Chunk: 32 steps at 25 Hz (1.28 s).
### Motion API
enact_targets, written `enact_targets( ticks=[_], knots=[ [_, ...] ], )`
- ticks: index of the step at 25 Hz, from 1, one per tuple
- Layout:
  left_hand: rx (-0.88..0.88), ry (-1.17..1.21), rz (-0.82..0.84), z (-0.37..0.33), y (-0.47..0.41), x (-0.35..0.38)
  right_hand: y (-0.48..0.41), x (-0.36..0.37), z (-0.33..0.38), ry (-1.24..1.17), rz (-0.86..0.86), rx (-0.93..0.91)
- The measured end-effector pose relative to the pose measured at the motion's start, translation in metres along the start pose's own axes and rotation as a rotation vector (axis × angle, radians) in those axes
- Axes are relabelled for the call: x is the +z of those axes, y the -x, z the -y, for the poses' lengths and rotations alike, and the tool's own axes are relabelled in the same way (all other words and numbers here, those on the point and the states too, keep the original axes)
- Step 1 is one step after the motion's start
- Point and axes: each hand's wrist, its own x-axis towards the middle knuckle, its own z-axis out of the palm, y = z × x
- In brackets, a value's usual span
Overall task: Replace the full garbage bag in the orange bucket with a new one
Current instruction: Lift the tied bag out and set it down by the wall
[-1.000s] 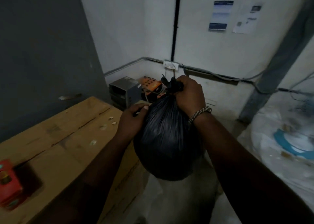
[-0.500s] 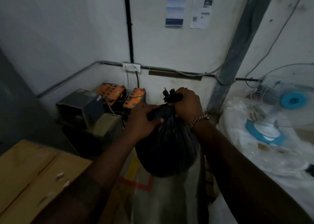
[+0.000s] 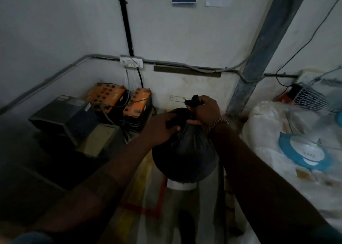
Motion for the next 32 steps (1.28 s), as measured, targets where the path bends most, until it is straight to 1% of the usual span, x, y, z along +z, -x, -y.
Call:
enact_targets(
  ticks=[2, 4, 6, 8, 10, 12, 14, 18, 20, 22, 24, 27, 29, 32],
  knots=[
    [-0.046, 0.025, 0.067, 0.009, -0.041, 0.015, -0.053, -0.006, -0.007, 0.117, 0.064, 0.049],
    [-0.063, 0.029, 0.140, 0.017, -0.078, 0.027, -0.096, -0.013, -0.011, 0.158, 0.103, 0.102],
    [-0.065, -0.012, 0.165, 0.025, -0.117, 0.038, -0.138, -0.016, -0.015, 0.135, 0.129, 0.148],
    [-0.105, -0.056, 0.184, 0.033, -0.155, 0.047, -0.173, -0.018, -0.019, 0.109, 0.149, 0.179],
    [-0.160, -0.095, 0.244, 0.043, -0.189, 0.059, -0.204, -0.018, -0.026, 0.042, 0.140, 0.224],
    [-0.170, -0.113, 0.313, 0.054, -0.218, 0.071, -0.229, -0.018, -0.029, -0.031, 0.132, 0.287],
    [-0.173, -0.119, 0.365, 0.065, -0.238, 0.081, -0.252, -0.015, -0.032, -0.029, 0.137, 0.303],
    [-0.232, -0.078, 0.341, 0.081, -0.270, 0.100, -0.297, -0.006, -0.038, -0.037, 0.156, 0.328],
    [-0.248, -0.056, 0.344, 0.090, -0.282, 0.109, -0.316, -0.001, -0.043, 0.004, 0.173, 0.337],
    [-0.264, -0.040, 0.339, 0.098, -0.295, 0.120, -0.336, 0.004, -0.052, 0.094, 0.178, 0.320],
    [-0.294, -0.027, 0.370, 0.105, -0.303, 0.130, -0.354, 0.008, -0.065, 0.207, 0.199, 0.311],
    [-0.333, -0.017, 0.410, 0.114, -0.309, 0.138, -0.371, 0.014, -0.091, 0.299, 0.222, 0.336],
    [-0.345, 0.017, 0.416, 0.121, -0.308, 0.139, -0.377, 0.018, -0.108, 0.397, 0.276, 0.284],
    [-0.375, 0.010, 0.410, 0.130, -0.300, 0.143, -0.366, 0.015, -0.107, 0.420, 0.282, 0.280]
  ],
)
